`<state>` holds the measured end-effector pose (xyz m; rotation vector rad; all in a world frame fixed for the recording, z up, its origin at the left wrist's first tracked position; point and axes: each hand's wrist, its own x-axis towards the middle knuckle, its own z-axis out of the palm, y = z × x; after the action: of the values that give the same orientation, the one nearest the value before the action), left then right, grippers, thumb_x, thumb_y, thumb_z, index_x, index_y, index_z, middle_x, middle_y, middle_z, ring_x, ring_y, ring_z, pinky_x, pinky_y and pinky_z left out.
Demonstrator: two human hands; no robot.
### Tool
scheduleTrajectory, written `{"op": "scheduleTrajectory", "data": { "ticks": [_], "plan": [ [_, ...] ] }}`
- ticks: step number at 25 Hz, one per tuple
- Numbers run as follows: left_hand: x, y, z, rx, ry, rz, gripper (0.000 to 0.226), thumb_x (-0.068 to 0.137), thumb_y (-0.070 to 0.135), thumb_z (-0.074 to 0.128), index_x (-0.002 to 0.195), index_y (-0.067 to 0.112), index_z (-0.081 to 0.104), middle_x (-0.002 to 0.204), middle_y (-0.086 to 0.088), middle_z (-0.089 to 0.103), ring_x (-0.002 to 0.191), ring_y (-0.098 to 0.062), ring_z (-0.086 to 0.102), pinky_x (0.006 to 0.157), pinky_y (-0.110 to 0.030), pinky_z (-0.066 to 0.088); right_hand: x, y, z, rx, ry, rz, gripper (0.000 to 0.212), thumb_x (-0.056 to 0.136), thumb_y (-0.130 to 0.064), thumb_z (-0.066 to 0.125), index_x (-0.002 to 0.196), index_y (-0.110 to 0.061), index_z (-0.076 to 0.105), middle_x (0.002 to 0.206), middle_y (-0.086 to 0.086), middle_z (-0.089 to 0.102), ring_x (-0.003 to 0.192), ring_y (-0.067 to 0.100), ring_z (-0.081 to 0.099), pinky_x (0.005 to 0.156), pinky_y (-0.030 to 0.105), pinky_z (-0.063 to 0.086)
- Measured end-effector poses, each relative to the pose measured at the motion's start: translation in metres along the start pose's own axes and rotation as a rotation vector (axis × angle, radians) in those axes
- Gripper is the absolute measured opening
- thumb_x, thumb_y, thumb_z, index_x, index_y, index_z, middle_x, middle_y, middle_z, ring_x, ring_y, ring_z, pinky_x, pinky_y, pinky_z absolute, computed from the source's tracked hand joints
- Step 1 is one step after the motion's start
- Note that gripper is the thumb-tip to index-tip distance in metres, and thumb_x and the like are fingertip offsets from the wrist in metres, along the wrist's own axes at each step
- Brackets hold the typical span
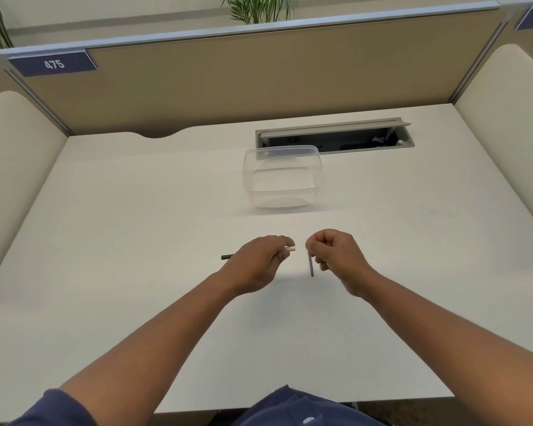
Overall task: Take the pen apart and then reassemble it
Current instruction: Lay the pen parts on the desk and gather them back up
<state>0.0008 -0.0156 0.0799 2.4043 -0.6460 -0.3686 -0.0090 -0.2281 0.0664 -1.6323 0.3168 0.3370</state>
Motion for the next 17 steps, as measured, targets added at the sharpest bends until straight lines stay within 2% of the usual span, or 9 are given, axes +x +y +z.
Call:
{"op": "scheduleTrajectory", "data": {
  "ticks": [3,6,10,12,14,15,17],
  "plan": [
    [-0.004,-0.001,0.001,-0.114,0.021,-0.075,0.017,0.104,0.022,0.045,0.117,0.031,0.051,0.093,0.011,0.065,0.089,-0.015,0.06,0.072,-0.024,0.047,-0.012,-0.008,0.012,0.066,-0.119,-0.014,0.005,0.081,-0.02,0.072,0.08,-0.016,0.072,0.07,0.001,0.068,0.061,0.014,0.056,0.053,0.026,0.046],
    [-0.007,-0.001,-0.003,-0.101,0.02,-0.066,0.013,0.103,0.02,0.046,0.107,0.032,0.047,0.091,0.013,0.066,0.087,-0.012,0.062,0.071,-0.031,0.051,-0.015,-0.01,0.018,0.038,-0.13,-0.028,0.016,0.083,-0.024,0.078,0.083,-0.01,0.069,0.074,0.006,0.069,0.062,0.014,0.059,0.054,0.025,0.046],
    [-0.008,0.0,-0.008,-0.099,0.021,-0.066,0.012,0.103,0.017,0.047,0.103,0.03,0.045,0.091,0.012,0.068,0.088,-0.015,0.064,0.073,-0.036,0.054,-0.012,-0.011,0.023,0.071,-0.114,-0.016,0.019,0.083,-0.022,0.081,0.085,-0.008,0.068,0.076,0.007,0.072,0.062,0.013,0.061,0.053,0.023,0.048],
    [-0.009,-0.001,-0.01,-0.093,0.028,-0.061,0.013,0.103,0.017,0.047,0.103,0.03,0.044,0.092,0.012,0.068,0.087,-0.01,0.064,0.068,-0.027,0.05,-0.01,-0.01,0.024,0.13,-0.123,0.007,0.018,0.082,-0.019,0.081,0.088,-0.008,0.069,0.077,0.007,0.073,0.062,0.012,0.061,0.054,0.021,0.049],
    [-0.01,-0.001,-0.01,-0.078,0.023,-0.062,0.014,0.103,0.02,0.048,0.099,0.032,0.042,0.091,0.014,0.067,0.081,0.001,0.06,0.059,-0.018,0.04,-0.008,-0.009,0.025,0.146,-0.141,0.012,0.013,0.082,-0.017,0.08,0.086,-0.008,0.071,0.077,0.006,0.073,0.063,0.012,0.062,0.056,0.02,0.05],
    [-0.011,-0.002,-0.011,-0.062,0.013,-0.065,0.015,0.102,0.023,0.049,0.096,0.033,0.041,0.088,0.013,0.066,0.078,0.0,0.058,0.056,-0.019,0.037,-0.007,-0.008,0.026,0.138,-0.145,0.008,0.012,0.082,-0.015,0.08,0.083,-0.007,0.072,0.076,0.006,0.072,0.064,0.013,0.062,0.058,0.021,0.051],
    [-0.01,-0.005,-0.017,-0.012,-0.002,-0.062,0.014,0.101,0.031,0.054,0.092,0.033,0.043,0.085,0.01,0.064,0.075,-0.009,0.056,0.06,-0.03,0.044,-0.005,-0.007,0.027,0.127,-0.131,0.002,0.01,0.081,-0.012,0.08,0.08,-0.005,0.073,0.073,0.007,0.07,0.064,0.015,0.062,0.06,0.023,0.052]
  ]
}}
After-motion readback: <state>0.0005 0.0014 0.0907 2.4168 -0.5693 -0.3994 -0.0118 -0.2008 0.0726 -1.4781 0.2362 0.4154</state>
